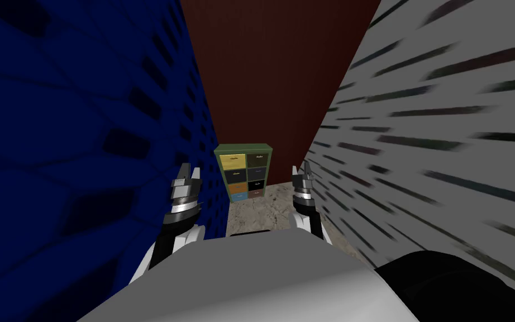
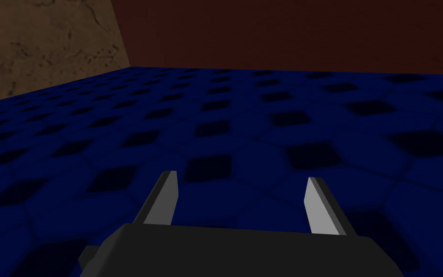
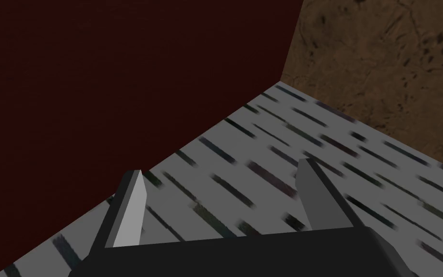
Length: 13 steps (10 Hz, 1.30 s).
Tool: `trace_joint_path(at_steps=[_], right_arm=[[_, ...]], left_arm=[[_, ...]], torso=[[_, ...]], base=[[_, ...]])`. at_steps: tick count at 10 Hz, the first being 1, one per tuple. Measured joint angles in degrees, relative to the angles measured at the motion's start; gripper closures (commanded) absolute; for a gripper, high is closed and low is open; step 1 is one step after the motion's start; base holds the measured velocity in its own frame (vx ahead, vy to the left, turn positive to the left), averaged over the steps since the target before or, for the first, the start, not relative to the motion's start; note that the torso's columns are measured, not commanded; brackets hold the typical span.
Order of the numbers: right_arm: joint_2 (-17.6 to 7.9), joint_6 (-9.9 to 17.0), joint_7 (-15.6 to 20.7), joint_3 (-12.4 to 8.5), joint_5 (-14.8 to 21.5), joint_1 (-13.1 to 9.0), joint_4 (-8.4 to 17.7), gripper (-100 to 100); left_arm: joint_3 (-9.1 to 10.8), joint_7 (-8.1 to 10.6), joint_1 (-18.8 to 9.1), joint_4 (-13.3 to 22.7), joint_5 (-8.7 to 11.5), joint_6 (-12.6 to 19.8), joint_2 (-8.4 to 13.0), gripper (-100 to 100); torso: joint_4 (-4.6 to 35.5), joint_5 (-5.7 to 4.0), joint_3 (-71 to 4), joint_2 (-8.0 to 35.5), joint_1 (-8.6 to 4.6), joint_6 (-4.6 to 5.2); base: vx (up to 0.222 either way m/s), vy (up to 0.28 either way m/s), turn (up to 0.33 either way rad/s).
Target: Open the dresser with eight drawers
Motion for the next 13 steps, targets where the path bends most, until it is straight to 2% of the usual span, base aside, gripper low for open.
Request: trace_joint_path(at_steps=[2, 9, 10, 11, 13], right_arm=[[0.00, 0.00, 0.00, 0.00, 0.00, 0.00, 0.00, 0], [0.00, -0.01, 0.00, 0.00, 0.00, 0.00, -0.02, 0], [0.00, -0.01, 0.00, 0.00, 0.00, 0.00, -0.02, 0], [0.00, 0.00, 0.00, 0.00, 0.00, 0.00, 0.00, 0], [0.01, 0.00, 0.00, 0.01, 0.00, 0.01, 0.01, 0]], left_arm=[[0.00, 0.00, 0.00, 0.00, 0.00, 0.00, 0.00, 0], [0.00, 0.00, 0.00, -0.02, 0.00, -0.01, 0.00, 0], [0.00, 0.00, 0.00, -0.02, 0.00, -0.01, 0.00, -100], [0.15, 0.00, -0.29, 0.49, 0.02, -0.04, 1.35, -100], [0.04, -0.25, -0.57, 1.81, -0.16, -0.40, 4.31, -100]], torso=[[6.00, 0.00, -12.00, 5.97, 0.00, 0.00], [35.37, 0.00, -70.73, 35.39, 0.00, 0.00], [39.60, 0.00, -79.19, 39.62, 0.00, 0.00], [41.48, 0.00, -83.15, 41.52, -0.03, 0.00], [42.19, -0.02, -84.57, 42.14, -0.09, 0.00]], base=[[0.000, 0.000, 0.000], [0.000, 0.000, 0.000], [0.016, -0.017, 0.000], [0.031, -0.032, 0.000], [0.054, -0.059, 0.000]])
